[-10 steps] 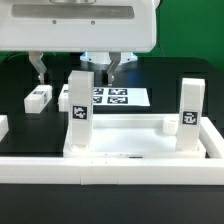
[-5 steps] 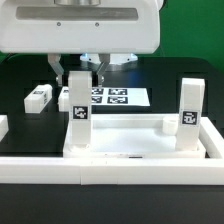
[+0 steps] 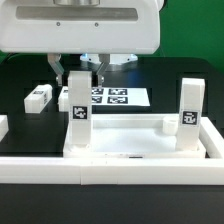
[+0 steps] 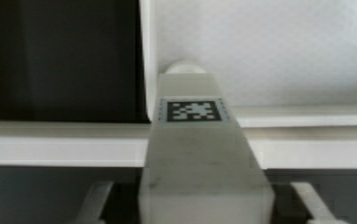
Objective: Assemble desk
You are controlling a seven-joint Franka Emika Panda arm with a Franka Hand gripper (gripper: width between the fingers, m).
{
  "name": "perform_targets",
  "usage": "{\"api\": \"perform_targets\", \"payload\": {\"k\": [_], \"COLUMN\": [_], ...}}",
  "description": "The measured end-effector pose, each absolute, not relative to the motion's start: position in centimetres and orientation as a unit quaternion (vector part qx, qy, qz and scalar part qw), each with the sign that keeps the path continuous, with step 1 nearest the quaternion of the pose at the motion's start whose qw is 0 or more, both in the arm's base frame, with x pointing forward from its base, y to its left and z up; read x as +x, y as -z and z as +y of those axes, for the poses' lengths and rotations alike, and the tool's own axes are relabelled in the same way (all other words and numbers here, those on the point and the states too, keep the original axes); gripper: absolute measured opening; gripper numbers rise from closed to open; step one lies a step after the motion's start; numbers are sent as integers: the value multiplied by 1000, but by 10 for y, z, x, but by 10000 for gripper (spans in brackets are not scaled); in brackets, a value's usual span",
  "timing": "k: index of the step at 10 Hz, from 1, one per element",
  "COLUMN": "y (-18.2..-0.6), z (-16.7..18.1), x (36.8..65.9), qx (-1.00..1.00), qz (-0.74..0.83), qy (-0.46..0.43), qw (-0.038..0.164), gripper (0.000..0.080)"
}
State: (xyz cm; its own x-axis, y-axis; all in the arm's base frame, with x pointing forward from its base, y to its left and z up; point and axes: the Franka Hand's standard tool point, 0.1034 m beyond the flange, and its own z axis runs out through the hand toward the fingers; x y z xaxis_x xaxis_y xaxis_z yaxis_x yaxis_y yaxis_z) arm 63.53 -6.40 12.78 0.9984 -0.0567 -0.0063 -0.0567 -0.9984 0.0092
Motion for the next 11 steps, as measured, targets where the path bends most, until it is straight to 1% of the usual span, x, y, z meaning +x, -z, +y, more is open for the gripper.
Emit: {"api": "perform_targets", "payload": {"k": [1, 4, 5, 11], "y": [-128, -127, -127, -126], "z": [-63, -60, -58, -54], "x": [635, 636, 636, 634], "qx": [997, 975, 958, 827], "qz": [-74, -222, -285, -561], "qy": [3, -6, -6, -1], "qw": [3, -12, -21, -40], "gripper": [287, 287, 287, 288]}}
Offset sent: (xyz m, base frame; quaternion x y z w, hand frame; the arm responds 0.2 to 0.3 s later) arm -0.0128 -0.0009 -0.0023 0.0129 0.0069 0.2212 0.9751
